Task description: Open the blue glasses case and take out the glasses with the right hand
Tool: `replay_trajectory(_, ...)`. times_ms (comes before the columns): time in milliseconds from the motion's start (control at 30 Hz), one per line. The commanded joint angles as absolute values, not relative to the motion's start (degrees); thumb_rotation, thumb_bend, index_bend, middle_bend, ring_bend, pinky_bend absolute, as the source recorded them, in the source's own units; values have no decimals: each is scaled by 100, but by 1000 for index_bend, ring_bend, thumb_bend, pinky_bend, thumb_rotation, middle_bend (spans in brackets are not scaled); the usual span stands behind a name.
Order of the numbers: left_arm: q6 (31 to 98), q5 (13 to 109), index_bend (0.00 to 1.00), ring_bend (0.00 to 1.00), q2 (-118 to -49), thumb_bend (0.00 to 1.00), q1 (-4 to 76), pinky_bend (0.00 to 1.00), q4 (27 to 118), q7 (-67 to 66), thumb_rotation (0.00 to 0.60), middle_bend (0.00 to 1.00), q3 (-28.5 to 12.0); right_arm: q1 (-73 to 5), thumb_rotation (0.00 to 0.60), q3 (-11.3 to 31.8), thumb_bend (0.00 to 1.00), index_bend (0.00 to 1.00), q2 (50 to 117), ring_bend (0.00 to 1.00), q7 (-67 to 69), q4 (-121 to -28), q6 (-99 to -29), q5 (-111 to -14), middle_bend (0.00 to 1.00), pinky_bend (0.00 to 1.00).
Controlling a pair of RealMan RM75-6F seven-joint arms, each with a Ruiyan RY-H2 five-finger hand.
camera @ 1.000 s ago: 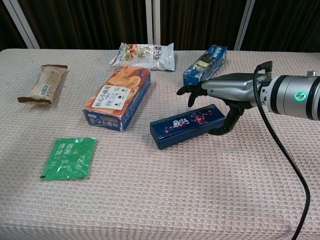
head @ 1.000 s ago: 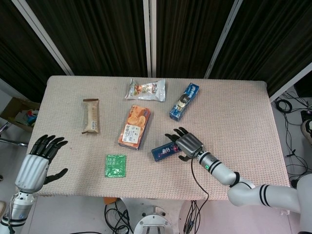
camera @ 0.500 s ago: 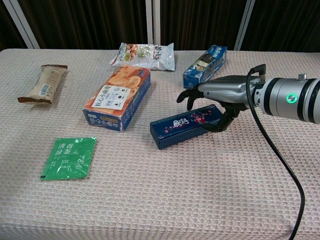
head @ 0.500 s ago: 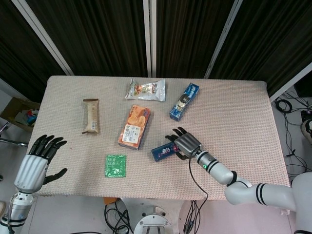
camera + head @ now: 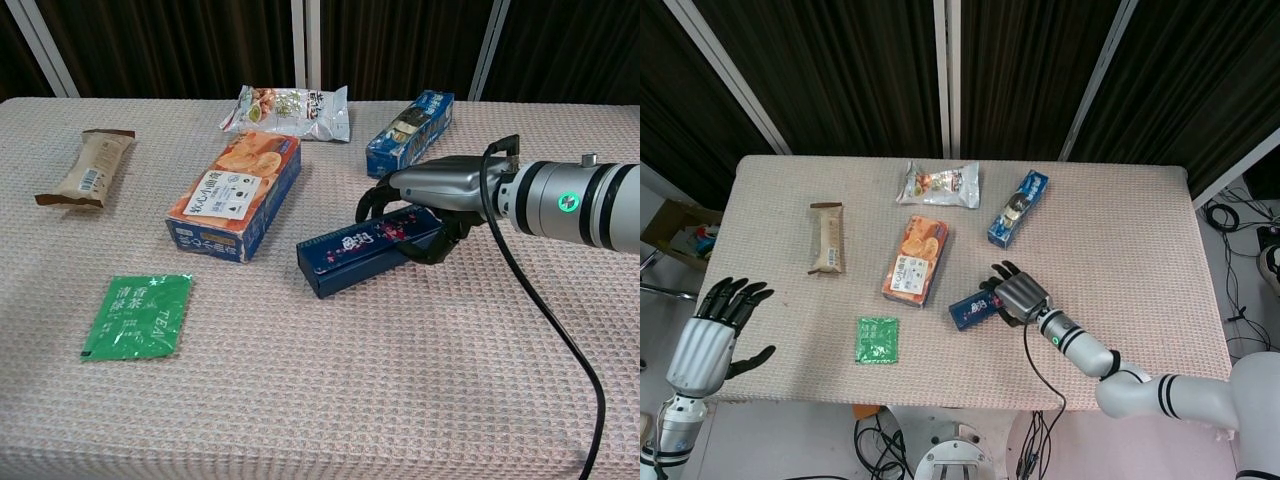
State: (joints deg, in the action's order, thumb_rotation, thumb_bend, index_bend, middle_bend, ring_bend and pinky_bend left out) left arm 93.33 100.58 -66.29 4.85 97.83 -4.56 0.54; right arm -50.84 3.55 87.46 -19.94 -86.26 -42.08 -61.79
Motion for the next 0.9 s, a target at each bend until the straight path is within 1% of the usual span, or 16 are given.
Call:
replay_trajectory(33,9343,10059,214,116,-6632,50,477,120,9766,-440,600,192,56,-5104,600,364,669,319,8746,79,-2007,-8608,-4169,-6109,283,0)
replay_trajectory(133,9357,10065,214,116,-6639,51,464,120,9738,-403,600,192,67,-5129,600,346,757,363,8620,116,-2050,-8718,-4071,-5917,295,0)
replay_trajectory(233,9382,10050,213,116,-6650,50,443,120,9697,-342,600,192,74,-5115,600,319,778,370,8369,132,-2078,-8931,-4044,-5691,305,0)
replay_trajectory(367,9381,10045,213,116,-6669,51,441,120,9646,-292,600,192,75,-5175,600,270,775,370,8122,135,-2261,-9082,-4031,-5254,309,0)
replay_trajectory(467,9367,10063,213,116,-6688,51,455,120,9640,-280,600,192,75,-5304,600,319,759,371,8228,135,-2375,-8950,-4023,-4872,310,0)
replay_trajectory(533,9359,10085,213,116,-6693,50,462,120,9653,-289,600,192,81,-5415,600,391,716,362,8428,135,-2440,-8719,-4052,-4687,310,0)
replay_trajectory(600,9359,10102,213,116,-6682,51,459,120,9675,-315,600,192,90,-5504,600,464,648,333,8627,127,-2518,-8491,-4143,-4602,304,0)
replay_trajectory(633,9365,10113,213,115,-6670,51,453,120,9693,-336,600,192,95,-5552,600,510,603,288,8742,108,-2564,-8367,-4213,-4577,282,0)
replay_trajectory(667,9374,10119,213,115,-6659,51,446,120,9707,-349,600,192,99,-5582,600,546,561,221,8807,78,-2585,-8307,-4258,-4567,245,0)
replay_trajectory(733,9404,10120,213,116,-6634,51,420,120,9734,-366,600,192,107,-5607,600,632,518,142,8872,41,-2551,-8289,-4350,-4624,191,0)
replay_trajectory(767,9416,10118,213,116,-6628,51,407,120,9741,-368,600,192,113,-5597,600,652,508,110,8857,25,-2525,-8328,-4395,-4690,165,0)
replay_trajectory(800,9427,10113,213,116,-6624,51,396,120,9743,-369,600,192,115,-5573,600,664,504,100,8829,18,-2490,-8380,-4452,-4779,152,0)
replay_trajectory(900,9440,10100,213,116,-6619,50,375,121,9737,-363,600,192,122,-5422,600,617,531,94,8642,15,-2392,-8613,-4688,-5129,133,0)
